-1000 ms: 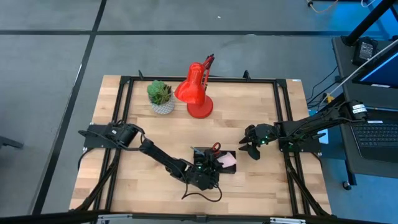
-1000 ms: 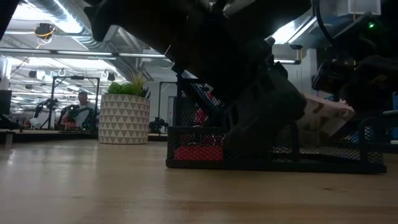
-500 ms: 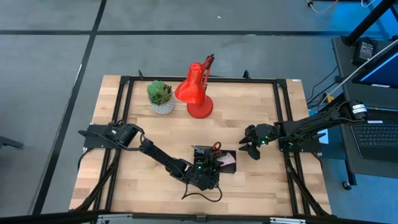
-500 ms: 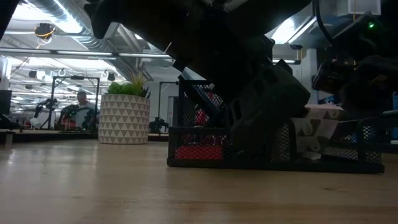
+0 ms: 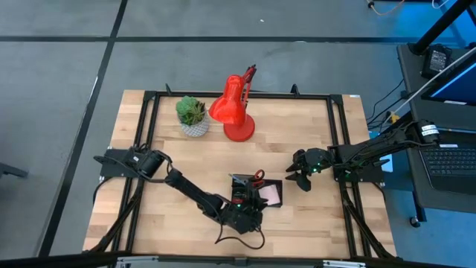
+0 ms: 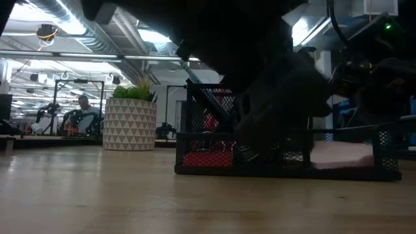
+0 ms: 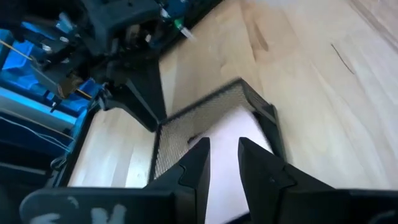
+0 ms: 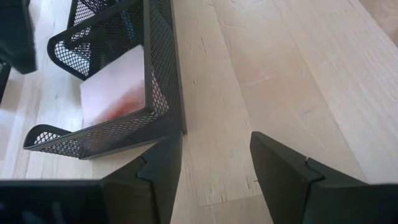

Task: Pick and place office supplies into organizer
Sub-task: Return to Home Position

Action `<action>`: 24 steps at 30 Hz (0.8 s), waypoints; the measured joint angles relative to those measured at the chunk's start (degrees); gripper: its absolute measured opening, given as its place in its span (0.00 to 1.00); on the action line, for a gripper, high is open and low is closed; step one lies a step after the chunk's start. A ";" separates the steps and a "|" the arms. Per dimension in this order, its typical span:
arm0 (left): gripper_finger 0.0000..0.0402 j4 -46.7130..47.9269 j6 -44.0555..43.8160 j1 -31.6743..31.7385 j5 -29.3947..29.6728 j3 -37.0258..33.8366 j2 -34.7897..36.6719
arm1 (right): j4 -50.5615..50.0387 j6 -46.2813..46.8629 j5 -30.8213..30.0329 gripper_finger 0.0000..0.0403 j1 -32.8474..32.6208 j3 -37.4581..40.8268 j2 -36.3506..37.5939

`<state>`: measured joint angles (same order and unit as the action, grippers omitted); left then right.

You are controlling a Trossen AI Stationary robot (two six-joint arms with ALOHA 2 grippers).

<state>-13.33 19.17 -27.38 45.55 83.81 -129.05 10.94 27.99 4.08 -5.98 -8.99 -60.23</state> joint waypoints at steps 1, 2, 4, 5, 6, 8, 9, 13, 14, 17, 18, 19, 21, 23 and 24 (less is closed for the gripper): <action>0.19 0.84 0.02 -0.12 0.00 0.04 0.00 | 0.02 0.00 0.00 0.48 0.01 0.00 -0.02; 0.19 1.29 0.04 -0.28 0.03 0.04 0.00 | 0.00 -0.02 0.00 0.48 0.00 0.00 -0.02; 0.19 1.58 0.01 -0.46 0.04 0.07 0.00 | 0.00 0.00 0.00 0.48 0.01 0.00 -0.02; 0.19 1.58 0.01 -0.64 0.06 0.11 0.00 | 0.01 0.00 0.00 0.48 0.00 0.01 -0.02; 0.19 1.59 -0.03 -0.72 0.06 0.11 0.00 | 0.00 0.00 0.00 0.48 0.00 0.00 -0.02; 0.19 1.56 -0.45 -0.93 0.08 0.11 0.00 | 0.00 0.00 0.00 0.48 0.00 0.02 -0.02; 0.19 1.62 -0.52 -1.07 0.11 0.11 0.23 | 0.00 0.00 0.00 0.48 0.02 0.00 -0.02; 0.19 2.00 -3.25 -1.90 0.82 0.11 2.34 | -0.02 0.00 0.00 0.48 0.00 0.00 -0.02; 0.19 2.20 -4.53 -2.14 0.91 0.11 3.30 | -0.03 0.00 0.00 0.48 0.00 0.00 -0.02; 0.19 4.47 -7.66 -2.92 0.97 0.05 6.73 | -0.09 0.00 0.00 0.48 0.00 0.00 -0.02; 0.19 6.22 -8.59 -3.14 0.70 -0.03 7.97 | -0.07 0.08 0.00 0.48 0.00 0.00 -0.02; 0.19 8.53 -9.41 -3.34 0.02 -0.17 9.53 | -0.08 0.26 0.02 0.48 0.00 0.00 -0.02; 0.19 14.01 -11.89 -3.41 -1.23 -1.14 13.11 | -0.08 0.29 0.02 0.48 0.01 0.00 -0.02; 0.19 18.05 -15.83 -3.01 -3.40 -2.59 17.20 | -0.01 0.32 0.02 0.48 0.00 0.00 -0.02; 0.19 20.15 -17.82 -2.51 -4.49 -3.45 19.47 | 0.24 0.87 0.00 0.48 0.01 0.00 -0.02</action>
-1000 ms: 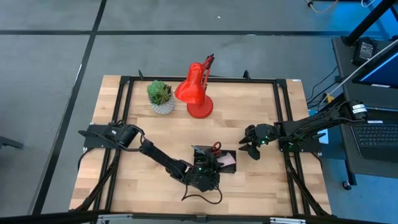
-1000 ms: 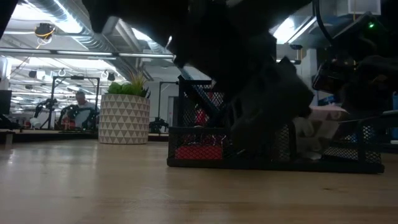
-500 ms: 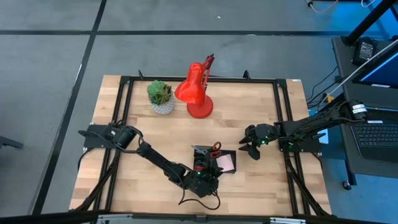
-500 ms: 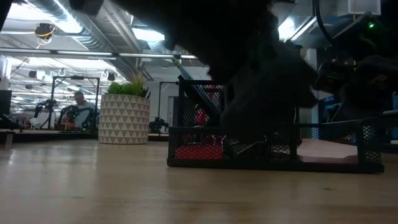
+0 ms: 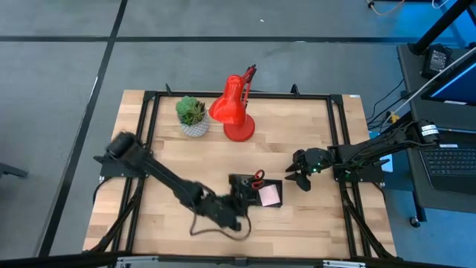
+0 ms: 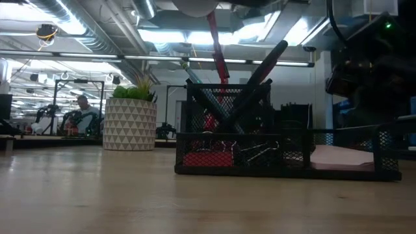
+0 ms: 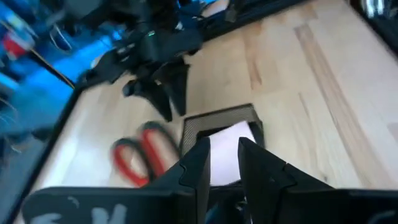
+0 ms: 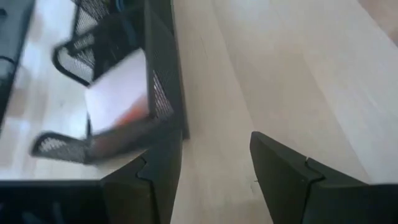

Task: Pick and place office supplies into organizer
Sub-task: Return to Home Position

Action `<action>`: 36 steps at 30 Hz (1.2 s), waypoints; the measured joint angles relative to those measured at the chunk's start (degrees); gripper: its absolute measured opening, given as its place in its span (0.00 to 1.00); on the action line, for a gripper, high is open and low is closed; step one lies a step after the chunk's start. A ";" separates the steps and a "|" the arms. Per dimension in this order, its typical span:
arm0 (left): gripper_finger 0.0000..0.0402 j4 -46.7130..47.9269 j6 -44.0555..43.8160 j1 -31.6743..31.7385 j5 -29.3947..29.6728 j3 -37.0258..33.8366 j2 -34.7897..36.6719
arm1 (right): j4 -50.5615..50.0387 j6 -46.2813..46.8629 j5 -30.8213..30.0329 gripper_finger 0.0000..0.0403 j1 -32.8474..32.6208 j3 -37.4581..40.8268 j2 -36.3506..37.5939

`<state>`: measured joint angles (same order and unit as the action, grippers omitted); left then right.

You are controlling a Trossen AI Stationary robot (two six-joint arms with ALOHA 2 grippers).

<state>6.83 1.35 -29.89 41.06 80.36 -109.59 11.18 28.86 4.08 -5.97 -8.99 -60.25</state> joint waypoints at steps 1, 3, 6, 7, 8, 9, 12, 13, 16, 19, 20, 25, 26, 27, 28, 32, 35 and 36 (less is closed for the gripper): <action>0.19 1.37 -1.68 0.57 -1.40 -0.90 2.24 | 0.74 0.70 0.00 0.48 0.02 0.00 -0.02; 0.18 2.61 -4.12 1.80 -3.82 -3.59 6.59 | 3.30 -0.58 -0.02 0.48 0.04 0.00 -0.02; 0.17 2.63 -5.25 3.84 -6.35 -8.73 12.56 | 7.73 -5.13 -0.04 0.48 0.28 0.00 0.33; 0.17 2.13 -5.27 4.60 -6.83 -10.63 14.52 | 9.05 -6.60 0.06 0.48 0.56 -0.01 0.64; 0.16 1.27 -5.27 5.31 -6.99 -12.65 16.53 | 9.64 -8.04 0.01 0.48 0.83 -0.04 1.32; 0.16 0.17 -5.29 6.27 -7.46 -14.63 18.51 | 9.93 -9.74 0.01 0.48 1.15 -0.04 2.20; 0.15 -3.31 -5.85 9.35 -9.44 -21.37 24.08 | 9.99 -14.35 0.06 0.48 2.68 -0.04 5.78; 0.14 -4.49 -6.25 10.31 -9.98 -23.67 25.86 | 10.00 -15.54 0.06 0.48 3.51 -0.04 7.20; 0.13 -8.47 -6.63 13.03 -11.41 -30.55 31.51 | 9.21 -18.95 0.05 0.48 7.04 -0.04 11.76; 0.12 -12.29 -6.24 15.21 -11.42 -37.04 37.15 | 6.40 -21.33 -0.03 0.48 11.25 -0.04 16.82; 0.11 -12.95 -6.10 15.85 -11.33 -38.82 38.98 | 4.72 -21.70 -0.06 0.48 12.64 -0.04 18.58; 0.10 -13.09 -5.72 18.66 -11.52 -45.70 49.11 | -3.65 -21.95 0.47 0.48 18.18 -0.03 27.30; 0.10 -13.07 -5.66 19.16 -11.54 -46.86 51.19 | -4.59 -22.00 0.50 0.48 18.95 -0.02 28.75; 0.10 -13.05 -5.66 19.64 -11.60 -47.94 53.25 | -5.61 -22.03 0.50 0.48 19.58 -0.02 30.18; 0.10 -13.14 -5.64 19.99 -11.60 -48.91 55.21 | -6.74 -22.05 0.52 0.48 20.11 -0.02 31.60; 0.09 -13.13 -5.62 21.04 -11.64 -53.18 62.26 | -10.58 -22.14 0.55 0.48 20.96 -0.02 36.35; 0.09 -13.02 -5.66 21.09 -11.43 -56.45 67.20 | -12.76 -22.77 0.59 0.48 21.09 -0.02 39.51; 0.09 -13.06 -5.68 21.09 -11.24 -57.45 68.75 | -13.17 -22.68 0.59 0.48 21.09 -0.02 40.57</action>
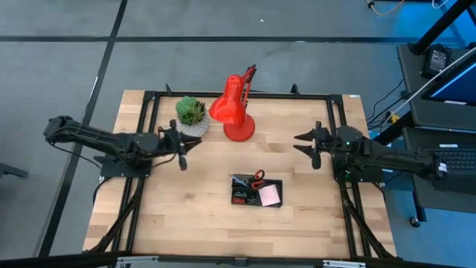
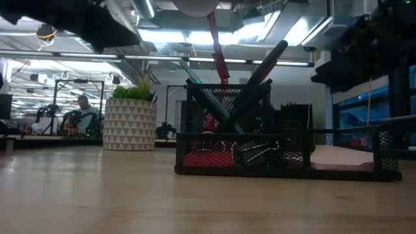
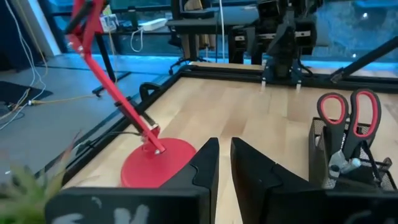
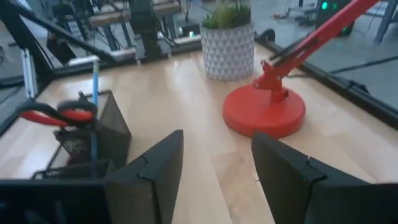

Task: Pick and place office supplies into organizer
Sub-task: Return to Home Position

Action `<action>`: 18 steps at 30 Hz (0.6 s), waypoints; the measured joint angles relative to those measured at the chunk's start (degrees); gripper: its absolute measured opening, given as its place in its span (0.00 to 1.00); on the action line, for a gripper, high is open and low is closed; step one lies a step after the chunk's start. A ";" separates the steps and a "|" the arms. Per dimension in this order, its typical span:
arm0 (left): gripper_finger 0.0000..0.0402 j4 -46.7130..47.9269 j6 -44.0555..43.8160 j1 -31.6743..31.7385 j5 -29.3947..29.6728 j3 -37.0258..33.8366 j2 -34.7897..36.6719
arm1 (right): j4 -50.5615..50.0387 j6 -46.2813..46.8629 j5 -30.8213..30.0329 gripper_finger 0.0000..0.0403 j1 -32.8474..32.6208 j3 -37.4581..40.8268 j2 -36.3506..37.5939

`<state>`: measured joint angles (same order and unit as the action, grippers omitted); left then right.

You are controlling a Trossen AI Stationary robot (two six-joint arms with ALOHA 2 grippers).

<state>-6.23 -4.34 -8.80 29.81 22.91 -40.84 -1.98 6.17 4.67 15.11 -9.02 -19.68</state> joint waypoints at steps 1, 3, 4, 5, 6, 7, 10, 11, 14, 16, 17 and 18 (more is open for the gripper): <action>0.09 0.07 0.01 0.00 0.08 -0.97 1.53 | -0.30 0.24 0.00 0.48 0.00 0.00 1.04; 0.09 0.23 0.01 0.00 0.37 -2.62 4.60 | -0.91 0.55 0.02 0.48 0.00 0.00 3.08; 0.08 0.52 0.01 -0.01 0.74 -3.29 6.05 | -1.32 0.54 0.02 0.48 0.00 0.00 4.05; 0.08 0.76 0.02 0.00 1.19 -3.98 7.48 | -1.79 0.53 0.01 0.48 0.00 0.00 4.99; 0.08 0.92 0.10 0.00 1.59 -4.58 8.82 | -2.38 0.50 0.02 0.48 0.00 0.00 5.95; 0.08 1.50 0.41 -0.02 1.98 -5.07 10.12 | -3.08 0.45 0.00 0.48 0.00 0.00 6.92; 0.08 4.55 1.05 -0.04 3.61 -6.11 14.66 | -5.54 -0.47 -0.05 0.48 0.00 0.01 9.93; 0.08 6.10 1.04 -0.04 4.20 -6.16 16.22 | -6.10 -0.60 -0.09 0.48 0.00 0.02 10.94; 0.08 9.30 0.74 -0.04 5.29 -6.16 20.81 | -7.40 -0.68 -0.42 0.48 0.00 0.02 14.04; 0.08 10.87 1.07 -0.04 5.39 -6.16 23.80 | -8.16 -0.70 -0.48 0.48 0.00 0.02 15.88; 0.08 11.63 1.41 -0.04 5.43 -6.16 25.20 | -8.81 -0.94 -0.48 0.48 0.00 0.02 16.89; 0.08 12.34 1.87 -0.04 5.70 -6.16 26.65 | -9.41 -1.48 -0.50 0.48 0.00 0.02 17.77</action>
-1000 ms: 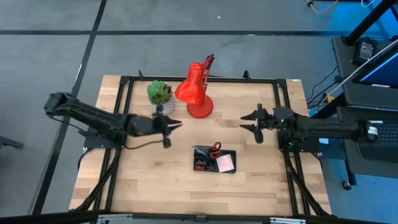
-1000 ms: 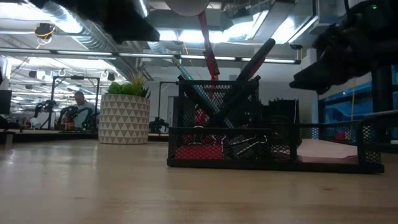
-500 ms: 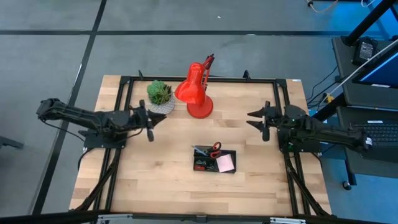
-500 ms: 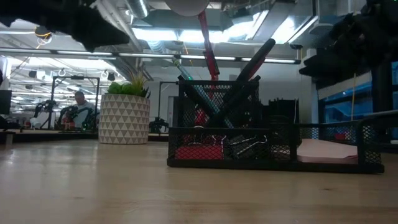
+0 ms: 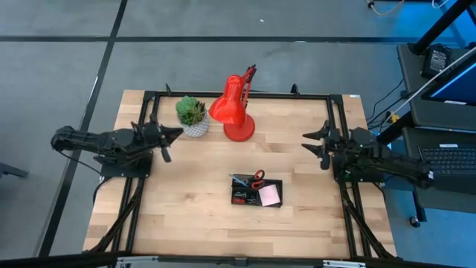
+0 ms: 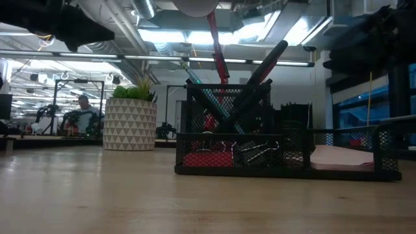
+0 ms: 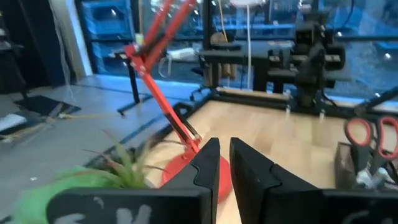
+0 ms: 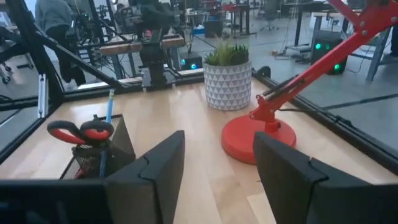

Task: Pick and place office supplies into organizer
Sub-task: Return to Home Position

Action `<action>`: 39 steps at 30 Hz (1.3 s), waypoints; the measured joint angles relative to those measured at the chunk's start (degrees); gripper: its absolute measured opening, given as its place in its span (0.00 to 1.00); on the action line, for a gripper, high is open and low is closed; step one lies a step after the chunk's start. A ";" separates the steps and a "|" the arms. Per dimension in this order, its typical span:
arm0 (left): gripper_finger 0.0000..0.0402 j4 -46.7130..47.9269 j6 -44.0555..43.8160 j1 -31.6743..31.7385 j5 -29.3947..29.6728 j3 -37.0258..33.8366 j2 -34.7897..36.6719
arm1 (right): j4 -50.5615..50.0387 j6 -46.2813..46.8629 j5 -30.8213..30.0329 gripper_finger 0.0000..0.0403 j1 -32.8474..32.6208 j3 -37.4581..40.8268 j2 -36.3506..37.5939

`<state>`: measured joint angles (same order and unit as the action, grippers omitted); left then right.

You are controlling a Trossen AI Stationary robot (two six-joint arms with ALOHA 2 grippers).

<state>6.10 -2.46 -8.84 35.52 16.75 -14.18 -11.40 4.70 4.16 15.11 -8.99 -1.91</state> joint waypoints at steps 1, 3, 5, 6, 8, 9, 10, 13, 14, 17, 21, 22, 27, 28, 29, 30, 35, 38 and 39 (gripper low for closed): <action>0.08 0.35 0.59 0.00 0.55 0.00 1.34 | -0.79 -0.47 -0.04 0.48 0.00 0.00 0.84; 0.08 1.06 1.87 0.00 2.05 0.01 3.70 | -1.60 -0.72 -0.07 0.48 0.08 0.02 1.90; 0.08 1.47 3.28 0.00 3.76 0.00 5.83 | -1.61 -0.98 -0.35 0.48 0.58 0.02 1.84; 0.08 1.73 3.79 0.00 4.61 0.00 6.79 | -1.46 -1.63 -1.10 0.48 0.99 0.02 1.68; 0.08 1.95 4.98 0.00 5.75 0.02 8.29 | -1.65 -2.29 -2.79 0.48 1.93 0.02 1.76; 0.08 2.08 5.64 0.01 5.92 0.02 9.09 | -1.57 -2.70 -3.73 0.48 2.47 0.02 1.81; 0.08 1.96 6.37 0.01 6.00 0.02 9.83 | -1.31 -3.55 -4.36 0.48 3.09 0.02 1.83; 0.08 2.00 8.96 0.08 7.79 0.02 12.04 | 0.34 -5.34 -4.53 0.48 5.19 0.02 1.81; 0.08 1.95 9.91 0.20 8.77 0.02 12.69 | 1.24 -5.75 -4.54 0.48 5.95 0.02 1.81; 0.08 1.85 11.50 1.39 10.62 0.05 14.14 | 3.24 -7.34 -4.52 0.48 8.45 0.02 1.81; 0.08 2.20 12.72 4.34 11.23 0.07 14.11 | 3.58 -8.49 -4.55 0.48 12.38 0.02 1.81; 0.08 2.87 12.72 5.32 11.33 0.07 14.11 | 3.56 -8.60 -4.53 0.48 13.30 0.02 1.81; 0.08 3.31 15.63 10.87 13.91 0.43 14.13 | 3.52 -8.74 -4.09 0.48 17.36 0.02 1.81; 0.08 3.24 16.19 12.04 14.22 0.70 14.13 | 3.50 -8.91 -4.07 0.48 18.06 0.02 1.81; 0.08 3.13 16.49 13.16 14.35 0.97 14.13 | 3.50 -9.47 -4.07 0.48 18.78 0.02 1.81; 0.08 3.13 16.57 14.24 14.26 1.25 14.13 | 3.47 -9.76 -4.04 0.48 19.43 0.02 1.81; 0.08 4.45 13.24 17.99 4.55 1.44 14.13 | 3.61 -11.48 -2.47 0.48 21.22 0.02 1.81; 0.08 6.40 10.78 19.56 2.20 1.44 14.13 | 4.14 -12.50 1.90 0.48 21.54 0.02 1.83; 0.08 7.13 10.05 19.96 0.85 1.44 14.15 | 4.09 -12.59 3.31 0.48 21.53 0.02 1.82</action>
<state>13.23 7.59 11.12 36.37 18.20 -0.04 -7.31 -7.90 7.48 36.64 -8.97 -0.08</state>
